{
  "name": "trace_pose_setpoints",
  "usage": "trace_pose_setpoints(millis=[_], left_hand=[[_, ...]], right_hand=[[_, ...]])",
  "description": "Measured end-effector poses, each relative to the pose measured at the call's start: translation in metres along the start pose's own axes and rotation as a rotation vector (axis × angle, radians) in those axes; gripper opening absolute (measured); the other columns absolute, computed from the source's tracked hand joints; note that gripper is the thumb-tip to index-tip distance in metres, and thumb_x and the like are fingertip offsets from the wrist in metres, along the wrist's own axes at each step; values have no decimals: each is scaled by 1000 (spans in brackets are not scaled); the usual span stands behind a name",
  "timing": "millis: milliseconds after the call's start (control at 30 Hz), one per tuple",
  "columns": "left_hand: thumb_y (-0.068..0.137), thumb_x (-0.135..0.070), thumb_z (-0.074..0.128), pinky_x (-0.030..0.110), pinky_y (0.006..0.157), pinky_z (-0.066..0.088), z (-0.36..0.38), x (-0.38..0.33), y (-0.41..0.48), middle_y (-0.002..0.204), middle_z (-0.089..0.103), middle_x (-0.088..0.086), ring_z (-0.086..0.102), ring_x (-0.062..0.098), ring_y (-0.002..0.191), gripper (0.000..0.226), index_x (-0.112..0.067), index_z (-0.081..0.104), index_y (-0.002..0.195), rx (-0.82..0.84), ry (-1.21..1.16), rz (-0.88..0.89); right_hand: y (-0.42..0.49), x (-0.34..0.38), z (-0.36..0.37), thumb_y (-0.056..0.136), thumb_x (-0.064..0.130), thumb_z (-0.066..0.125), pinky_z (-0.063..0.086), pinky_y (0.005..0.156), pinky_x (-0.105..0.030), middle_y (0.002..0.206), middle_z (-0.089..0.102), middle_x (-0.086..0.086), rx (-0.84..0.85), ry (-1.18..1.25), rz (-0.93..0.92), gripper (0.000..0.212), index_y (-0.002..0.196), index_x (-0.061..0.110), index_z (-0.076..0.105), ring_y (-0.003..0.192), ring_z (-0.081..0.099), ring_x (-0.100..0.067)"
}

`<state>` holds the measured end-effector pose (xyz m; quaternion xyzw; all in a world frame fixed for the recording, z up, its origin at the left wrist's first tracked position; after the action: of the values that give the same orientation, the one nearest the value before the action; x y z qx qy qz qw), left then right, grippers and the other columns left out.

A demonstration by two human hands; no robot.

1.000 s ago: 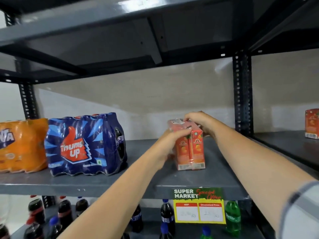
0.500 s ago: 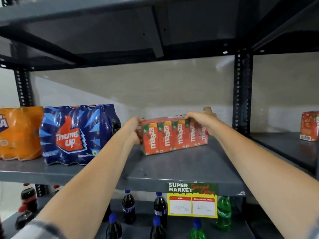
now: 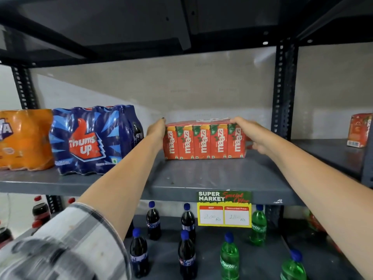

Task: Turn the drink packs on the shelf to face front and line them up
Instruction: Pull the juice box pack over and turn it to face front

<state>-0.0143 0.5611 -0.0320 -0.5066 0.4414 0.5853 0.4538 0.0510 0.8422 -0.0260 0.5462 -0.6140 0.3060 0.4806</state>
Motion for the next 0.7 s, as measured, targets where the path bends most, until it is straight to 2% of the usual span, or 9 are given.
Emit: trace_pose_setpoints(millis=[67,133,200,233,333,400,467,567,700], left_hand=[[100,-41,37,29,59,45,9,6,-9,63,55,2,59,16,59,38,-16,48,73,111,14,-46],[101,-42,32,28,58,44,13,8,-13,64,55,2,60,15,56,43,-18,48,69,136,46,-34],[102,-41,30,27,58,45,13,6,-16,62,56,2,62,14,52,46,-18,48,66,121,57,-1],[102,-41,29,27,59,45,13,5,-17,62,56,2,62,14,53,47,-18,48,66,111,66,13],[101,-44,26,29,70,48,8,6,-17,64,60,3,62,16,63,49,-18,50,68,80,120,56],[101,-48,20,31,78,48,0,4,-18,68,61,4,62,17,66,52,-17,51,73,16,222,116],[101,-49,16,30,76,48,-8,-1,-21,69,61,5,61,18,68,54,-16,50,75,-33,296,176],[101,-49,16,25,62,43,-12,-7,-31,63,58,4,59,15,63,55,-17,46,67,-29,363,294],[100,-51,19,25,61,45,-18,-15,-53,54,54,2,59,14,55,56,-19,39,58,-33,385,487]], right_hand=[[-4,2,5,97,48,44,44,77,-34,82,69,-4,41,-2,-22,34,100,18,61,82,63,-19],[-3,3,4,95,49,44,44,92,-40,83,70,-4,44,-10,-40,37,102,18,63,86,64,-21],[-6,4,5,95,50,44,43,97,-44,82,71,-4,47,-15,-46,39,105,18,63,86,64,-21],[-9,4,4,94,51,44,45,94,-44,82,71,-5,38,-13,-54,41,107,16,63,86,64,-21],[-15,1,0,84,61,47,45,71,-37,93,74,-7,-2,-12,-60,64,126,13,54,86,68,-19],[-21,1,-4,81,63,49,44,66,-35,93,74,-6,-20,-20,-84,71,130,12,50,83,68,-16],[-27,2,-7,74,68,50,47,71,-36,93,74,-4,-20,-34,-116,79,130,13,50,85,69,-16],[-35,1,-10,63,76,49,51,90,-45,99,76,-3,-7,-45,-148,85,128,21,52,92,71,-18],[-42,0,-12,72,73,50,51,83,-38,101,76,-4,-9,-15,-211,74,123,19,53,88,74,-19]])
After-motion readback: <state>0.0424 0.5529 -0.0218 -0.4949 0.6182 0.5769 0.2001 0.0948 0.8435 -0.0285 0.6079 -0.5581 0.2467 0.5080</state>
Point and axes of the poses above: each hand's wrist, its own y-axis towards the middle knuckle, its own z-axis out of the palm, x = y × z, the point moved 10 cm from there along y, towards the middle knuckle
